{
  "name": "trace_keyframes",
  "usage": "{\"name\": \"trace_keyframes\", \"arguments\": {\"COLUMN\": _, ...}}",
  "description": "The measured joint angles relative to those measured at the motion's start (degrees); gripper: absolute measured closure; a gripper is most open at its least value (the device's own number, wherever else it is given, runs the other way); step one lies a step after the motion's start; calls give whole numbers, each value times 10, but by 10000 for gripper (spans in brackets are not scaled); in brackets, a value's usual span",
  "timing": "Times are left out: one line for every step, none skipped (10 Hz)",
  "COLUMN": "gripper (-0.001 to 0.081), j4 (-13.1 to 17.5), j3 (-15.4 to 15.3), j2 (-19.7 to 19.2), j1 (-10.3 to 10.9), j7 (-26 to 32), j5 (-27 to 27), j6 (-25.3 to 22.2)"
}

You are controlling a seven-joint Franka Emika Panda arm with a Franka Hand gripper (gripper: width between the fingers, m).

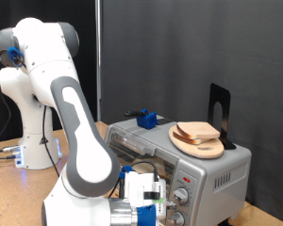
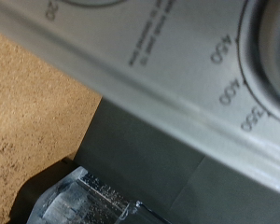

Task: Make a piece of toast with the oven

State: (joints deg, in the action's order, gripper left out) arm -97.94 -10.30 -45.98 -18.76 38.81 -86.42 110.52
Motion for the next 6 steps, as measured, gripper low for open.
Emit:
{"name": "trace_keyframes", "arguments": {"gripper": 316, "j4": -3, "j3": 3, "j2": 3, "j1": -2, "j7": -13, "j5": 10, "j6": -8}}
{"name": "trace_keyframes", "arguments": {"gripper": 181, "j4": -7, "j3": 10, "j2": 12, "j1": -7, "j7": -39, "j5": 29, "j6": -29}}
{"name": "trace_keyframes", "arguments": {"gripper": 181, "j4": -11, "j3": 17, "j2": 22, "j1": -18, "j7": -65, "j5": 48, "j6": -56}}
{"name": "trace_keyframes", "arguments": {"gripper": 34, "j4": -14, "j3": 22, "j2": 31, "j1": -29, "j7": -87, "j5": 61, "j6": -85}}
{"name": "trace_keyframes", "arguments": {"gripper": 8, "j4": -15, "j3": 27, "j2": 39, "j1": -39, "j7": -104, "j5": 71, "j6": -108}}
{"name": "trace_keyframes", "arguments": {"gripper": 8, "j4": -16, "j3": 34, "j2": 48, "j1": -47, "j7": -118, "j5": 87, "j6": -121}}
